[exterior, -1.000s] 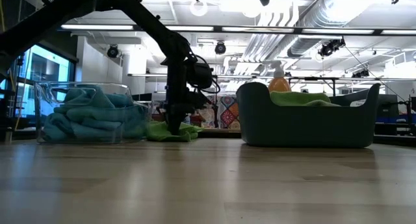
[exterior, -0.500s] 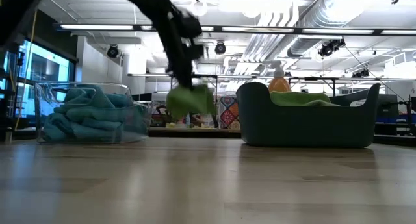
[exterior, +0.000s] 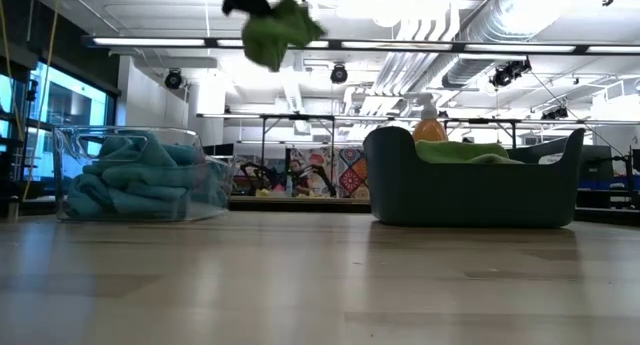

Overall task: Sort microfiber towel by color & place in baskets
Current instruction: Put the green microfiber towel into the blue bin

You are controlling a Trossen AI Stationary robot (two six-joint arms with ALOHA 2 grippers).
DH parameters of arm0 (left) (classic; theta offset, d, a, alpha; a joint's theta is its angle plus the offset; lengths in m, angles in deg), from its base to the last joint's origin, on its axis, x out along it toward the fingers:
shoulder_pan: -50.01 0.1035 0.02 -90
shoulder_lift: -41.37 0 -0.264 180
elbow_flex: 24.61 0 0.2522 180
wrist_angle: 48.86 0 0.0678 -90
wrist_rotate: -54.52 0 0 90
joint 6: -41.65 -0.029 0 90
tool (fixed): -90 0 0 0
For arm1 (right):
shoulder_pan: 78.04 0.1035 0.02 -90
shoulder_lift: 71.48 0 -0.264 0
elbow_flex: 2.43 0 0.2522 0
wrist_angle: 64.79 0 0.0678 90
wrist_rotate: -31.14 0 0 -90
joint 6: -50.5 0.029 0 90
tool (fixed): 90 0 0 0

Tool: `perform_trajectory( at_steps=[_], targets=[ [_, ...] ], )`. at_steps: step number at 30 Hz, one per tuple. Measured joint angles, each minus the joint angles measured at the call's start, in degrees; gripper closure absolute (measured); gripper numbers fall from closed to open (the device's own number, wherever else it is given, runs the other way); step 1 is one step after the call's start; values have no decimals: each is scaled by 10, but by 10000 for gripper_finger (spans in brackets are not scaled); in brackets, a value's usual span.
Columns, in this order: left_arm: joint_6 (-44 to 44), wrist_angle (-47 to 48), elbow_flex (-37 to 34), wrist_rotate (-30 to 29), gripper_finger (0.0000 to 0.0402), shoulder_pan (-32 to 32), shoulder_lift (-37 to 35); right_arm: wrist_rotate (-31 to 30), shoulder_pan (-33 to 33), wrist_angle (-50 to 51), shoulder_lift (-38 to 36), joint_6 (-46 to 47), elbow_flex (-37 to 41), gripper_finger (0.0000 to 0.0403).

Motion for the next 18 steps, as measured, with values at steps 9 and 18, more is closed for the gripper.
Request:
perform_trajectory(
  at_steps=[9, 18],
  targets=[
    [5, 81, 0, 42, 401, -108, -59, 4, 9, -42, 10, -50, 0, 147],
    [19, 104, -1, 3, 401, -190, -18, 5, 40, -44, 65, -95, 0, 147]
  ],
)
